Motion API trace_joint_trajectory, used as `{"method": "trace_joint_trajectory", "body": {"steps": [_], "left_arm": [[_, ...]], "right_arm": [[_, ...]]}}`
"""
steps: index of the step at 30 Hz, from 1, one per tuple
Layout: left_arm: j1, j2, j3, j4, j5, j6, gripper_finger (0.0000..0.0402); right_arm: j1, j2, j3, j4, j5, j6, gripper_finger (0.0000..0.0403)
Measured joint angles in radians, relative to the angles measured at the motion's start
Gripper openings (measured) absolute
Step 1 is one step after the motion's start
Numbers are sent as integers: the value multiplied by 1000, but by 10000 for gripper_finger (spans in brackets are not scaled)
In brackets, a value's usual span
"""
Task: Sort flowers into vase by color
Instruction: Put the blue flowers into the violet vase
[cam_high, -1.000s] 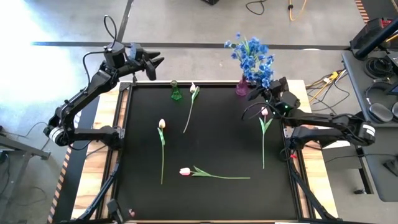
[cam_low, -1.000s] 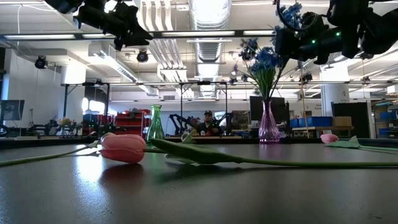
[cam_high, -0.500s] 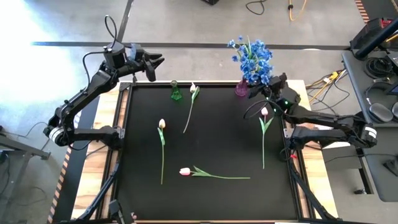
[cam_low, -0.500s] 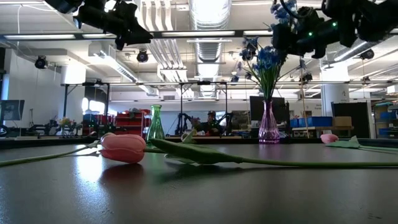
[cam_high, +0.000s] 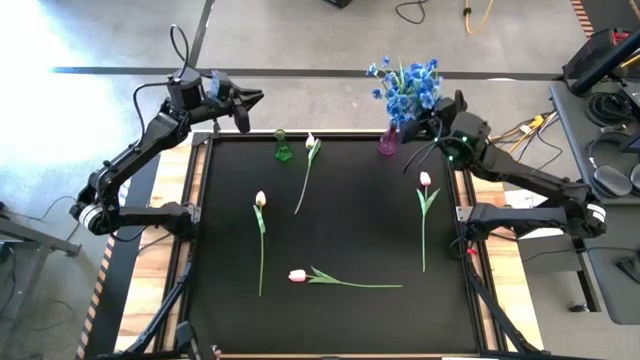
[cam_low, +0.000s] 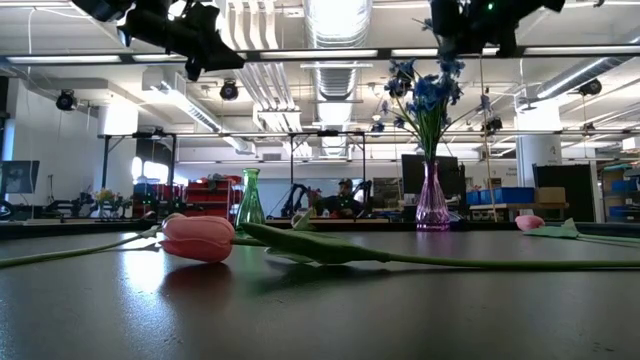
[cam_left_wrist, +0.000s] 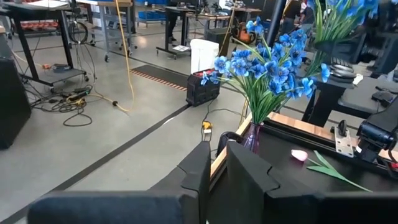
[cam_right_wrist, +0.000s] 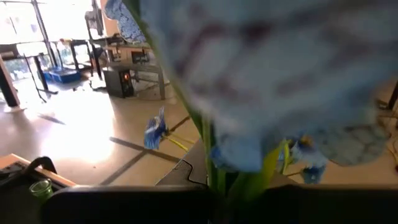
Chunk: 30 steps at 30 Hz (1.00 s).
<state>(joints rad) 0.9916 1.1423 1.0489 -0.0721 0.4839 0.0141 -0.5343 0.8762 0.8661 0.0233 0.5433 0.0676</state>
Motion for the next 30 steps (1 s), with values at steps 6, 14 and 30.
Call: {"method": "trace_joint_trajectory", "body": {"steps": [6, 14, 30], "left_arm": [[0, 0, 0, -7, 1, 0, 37], [0, 0, 0, -10, 5, -1, 37], [0, 0, 0, -14, 23, -16, 37]], "right_arm": [[0, -5, 174, -218, 7, 12, 12], [-1, -13, 309, -440, 158, 22, 12], [-202, -51, 29, -189, 77, 200, 12]]}}
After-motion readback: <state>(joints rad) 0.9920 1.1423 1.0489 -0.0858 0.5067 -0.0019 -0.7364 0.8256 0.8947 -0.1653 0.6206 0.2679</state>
